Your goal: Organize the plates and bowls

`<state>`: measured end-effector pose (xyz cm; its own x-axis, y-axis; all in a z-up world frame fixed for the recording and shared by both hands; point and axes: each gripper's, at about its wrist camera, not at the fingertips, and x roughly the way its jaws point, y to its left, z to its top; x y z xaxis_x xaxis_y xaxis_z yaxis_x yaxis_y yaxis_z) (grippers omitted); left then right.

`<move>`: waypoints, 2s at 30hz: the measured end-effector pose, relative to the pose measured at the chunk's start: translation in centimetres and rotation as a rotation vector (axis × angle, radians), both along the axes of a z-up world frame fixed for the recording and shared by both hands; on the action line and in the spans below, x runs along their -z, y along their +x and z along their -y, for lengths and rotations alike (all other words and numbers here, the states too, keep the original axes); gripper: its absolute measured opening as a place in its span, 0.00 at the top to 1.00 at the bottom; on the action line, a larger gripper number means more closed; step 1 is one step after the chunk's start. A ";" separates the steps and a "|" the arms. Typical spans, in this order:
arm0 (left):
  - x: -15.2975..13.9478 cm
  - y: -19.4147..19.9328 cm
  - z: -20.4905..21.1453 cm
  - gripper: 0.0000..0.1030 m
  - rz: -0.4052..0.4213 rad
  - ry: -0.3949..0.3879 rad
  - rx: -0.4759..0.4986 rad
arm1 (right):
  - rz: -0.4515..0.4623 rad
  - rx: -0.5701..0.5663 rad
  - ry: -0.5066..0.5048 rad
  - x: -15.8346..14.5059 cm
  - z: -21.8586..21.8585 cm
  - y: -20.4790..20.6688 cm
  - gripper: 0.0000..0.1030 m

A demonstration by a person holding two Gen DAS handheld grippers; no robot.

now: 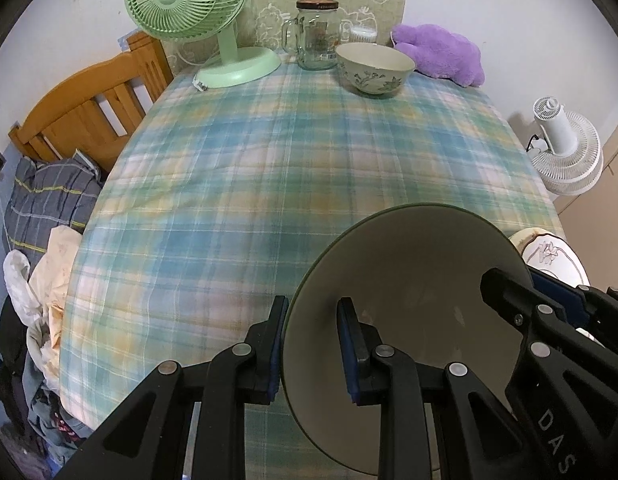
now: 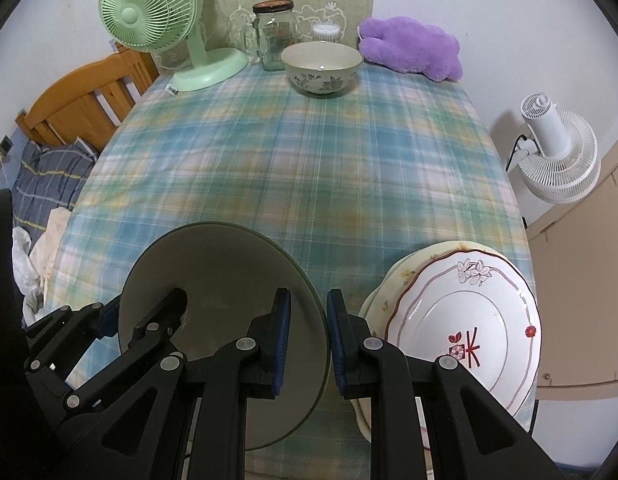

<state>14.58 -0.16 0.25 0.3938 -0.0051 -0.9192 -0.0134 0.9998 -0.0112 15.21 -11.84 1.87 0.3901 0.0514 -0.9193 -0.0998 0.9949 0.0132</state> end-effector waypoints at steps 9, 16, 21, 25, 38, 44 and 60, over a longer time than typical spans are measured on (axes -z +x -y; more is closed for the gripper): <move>1.1 0.1 -0.7 0.78 -0.029 -0.001 -0.014 | -0.018 -0.009 -0.004 1.0 -0.8 0.2 0.79; 2.1 0.1 -0.1 0.78 -0.046 0.025 -0.003 | -0.041 -0.005 -0.010 2.1 -0.6 0.4 0.79; 1.9 0.1 0.7 0.78 -0.037 0.063 0.003 | -0.018 0.003 0.013 2.5 0.0 0.2 0.79; 1.9 0.1 0.7 0.78 -0.042 0.066 -0.001 | 0.000 0.005 0.037 2.6 0.4 0.3 0.79; -0.7 0.0 0.7 0.34 0.002 -0.009 0.105 | 0.016 0.077 0.086 1.1 0.8 -0.2 0.48; -2.8 0.4 0.7 0.19 0.034 -0.048 0.170 | 0.059 0.143 0.082 -1.2 0.4 -0.4 0.35; -7.3 4.0 0.9 0.17 0.163 -0.078 0.155 | 0.182 0.148 0.046 -6.6 0.4 2.4 0.25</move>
